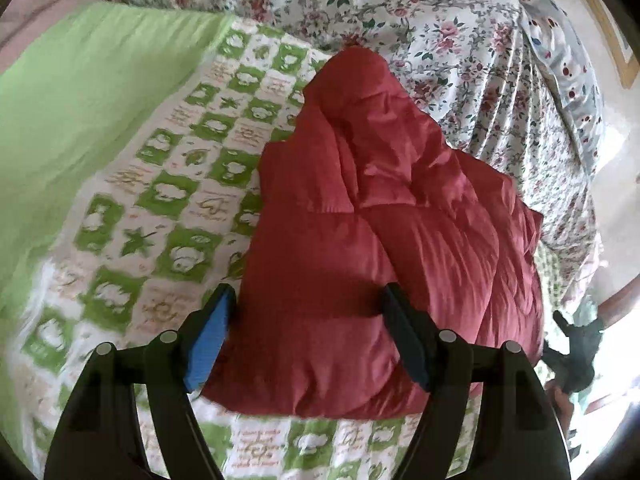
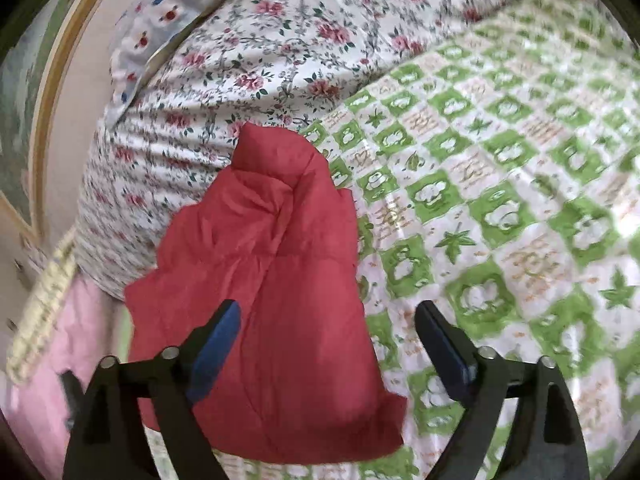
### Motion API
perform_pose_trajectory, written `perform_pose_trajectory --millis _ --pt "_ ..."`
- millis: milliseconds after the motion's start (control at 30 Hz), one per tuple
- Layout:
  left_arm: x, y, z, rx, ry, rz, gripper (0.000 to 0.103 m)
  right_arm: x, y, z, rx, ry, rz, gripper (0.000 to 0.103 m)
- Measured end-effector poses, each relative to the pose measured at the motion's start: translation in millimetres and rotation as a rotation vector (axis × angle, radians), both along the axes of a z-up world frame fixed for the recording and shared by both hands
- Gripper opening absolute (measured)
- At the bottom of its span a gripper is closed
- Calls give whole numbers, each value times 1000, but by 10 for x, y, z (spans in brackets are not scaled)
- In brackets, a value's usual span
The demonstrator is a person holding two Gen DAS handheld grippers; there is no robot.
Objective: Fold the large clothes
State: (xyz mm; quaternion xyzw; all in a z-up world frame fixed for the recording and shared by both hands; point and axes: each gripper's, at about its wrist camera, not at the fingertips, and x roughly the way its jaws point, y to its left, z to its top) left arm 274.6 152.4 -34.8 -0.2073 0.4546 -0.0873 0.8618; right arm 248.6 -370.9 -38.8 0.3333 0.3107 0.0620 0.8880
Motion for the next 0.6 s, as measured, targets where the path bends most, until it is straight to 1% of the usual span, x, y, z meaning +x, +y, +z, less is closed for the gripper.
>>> perform_pose_trajectory --millis 33,100,167,233,267,333,367,433,467,567,600 --pt "49 7 -17 -12 0 -6 82 31 -5 -19 5 3 3 95" --pt "138 14 -42 -23 -11 -12 82 114 -31 -85 30 20 4 96" --pt "234 12 -76 -38 -17 -29 83 245 -27 -147 72 35 30 96" --pt "321 18 -104 -49 -16 -33 86 351 -1 -189 82 48 53 96" --pt "377 33 -121 -63 -16 -34 86 446 29 -238 85 70 72 96" --pt "478 63 -158 -86 -3 -30 91 534 71 -281 87 73 95 101" --pt "526 77 -177 -92 3 -29 92 546 84 -274 82 68 99 101" --pt "592 97 -214 -101 11 -27 100 570 112 -260 94 67 121 101" --pt "624 97 -246 -109 18 -27 102 578 139 -264 109 63 144 101" --pt "685 65 -339 -178 50 -50 103 614 220 -278 119 69 184 101" --pt "698 47 -351 -198 55 -61 103 624 247 -280 121 69 195 99"
